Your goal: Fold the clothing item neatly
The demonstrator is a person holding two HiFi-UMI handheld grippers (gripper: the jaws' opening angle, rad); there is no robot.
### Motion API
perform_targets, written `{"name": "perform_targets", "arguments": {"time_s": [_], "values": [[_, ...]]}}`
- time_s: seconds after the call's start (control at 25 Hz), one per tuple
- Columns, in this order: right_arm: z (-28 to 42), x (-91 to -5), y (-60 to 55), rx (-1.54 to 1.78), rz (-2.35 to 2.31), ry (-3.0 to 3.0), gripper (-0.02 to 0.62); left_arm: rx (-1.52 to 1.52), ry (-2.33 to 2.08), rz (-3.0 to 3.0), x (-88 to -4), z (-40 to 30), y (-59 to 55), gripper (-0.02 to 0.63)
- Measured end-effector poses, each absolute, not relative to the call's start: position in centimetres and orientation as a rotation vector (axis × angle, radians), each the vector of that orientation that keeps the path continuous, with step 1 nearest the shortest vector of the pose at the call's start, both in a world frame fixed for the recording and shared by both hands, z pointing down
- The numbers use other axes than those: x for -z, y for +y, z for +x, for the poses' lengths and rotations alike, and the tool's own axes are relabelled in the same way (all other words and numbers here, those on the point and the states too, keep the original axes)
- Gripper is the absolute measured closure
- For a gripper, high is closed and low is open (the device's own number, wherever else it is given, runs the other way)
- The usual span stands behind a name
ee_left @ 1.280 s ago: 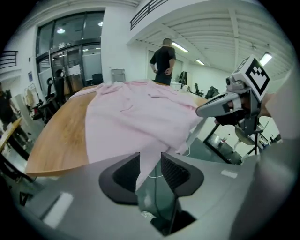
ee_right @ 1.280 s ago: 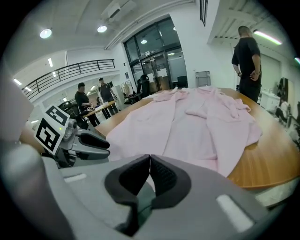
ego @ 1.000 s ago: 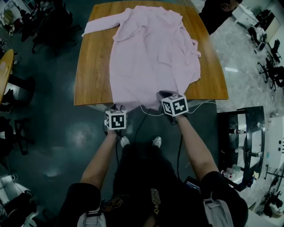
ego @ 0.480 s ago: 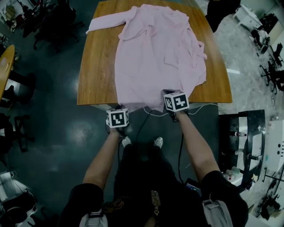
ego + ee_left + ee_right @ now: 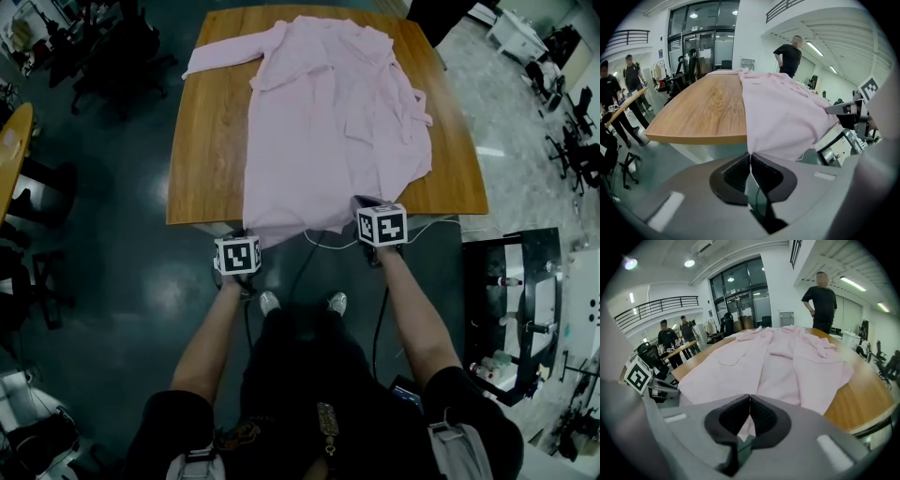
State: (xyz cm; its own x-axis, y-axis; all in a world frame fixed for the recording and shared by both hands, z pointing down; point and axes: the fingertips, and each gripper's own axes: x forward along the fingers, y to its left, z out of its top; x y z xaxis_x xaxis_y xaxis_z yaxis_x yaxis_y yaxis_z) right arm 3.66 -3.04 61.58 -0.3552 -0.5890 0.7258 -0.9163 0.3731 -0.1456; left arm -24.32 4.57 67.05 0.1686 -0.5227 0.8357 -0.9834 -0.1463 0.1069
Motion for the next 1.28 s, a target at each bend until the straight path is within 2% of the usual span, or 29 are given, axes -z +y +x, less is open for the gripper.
{"name": "perform_targets", "arguments": {"time_s": [0.44,0.76,1.0,1.28], "values": [[4.4,-60.8,-3.3,-0.738,1.337,-2.120,0.581,-0.897,-1.402,1.819,-66.6,-24.4,4.9,0.583],[7.8,-59.9,-2.3,-0.723,1.362,-2.130,0.580,-0.861,-1.516,1.821,-64.0,-24.2,5.1,0.565],[12.0,-59.1,-1.4,-0.712,1.381,-2.150,0.580,-0.825,-1.493,1.922,-61.3,-18.8,4.1,0.568],[18.4,-58.1,-0.6,-0.717,1.380,-2.187,0.580,-0.851,-1.414,2.042,-60.3,-8.2,2.8,0.575]]}}
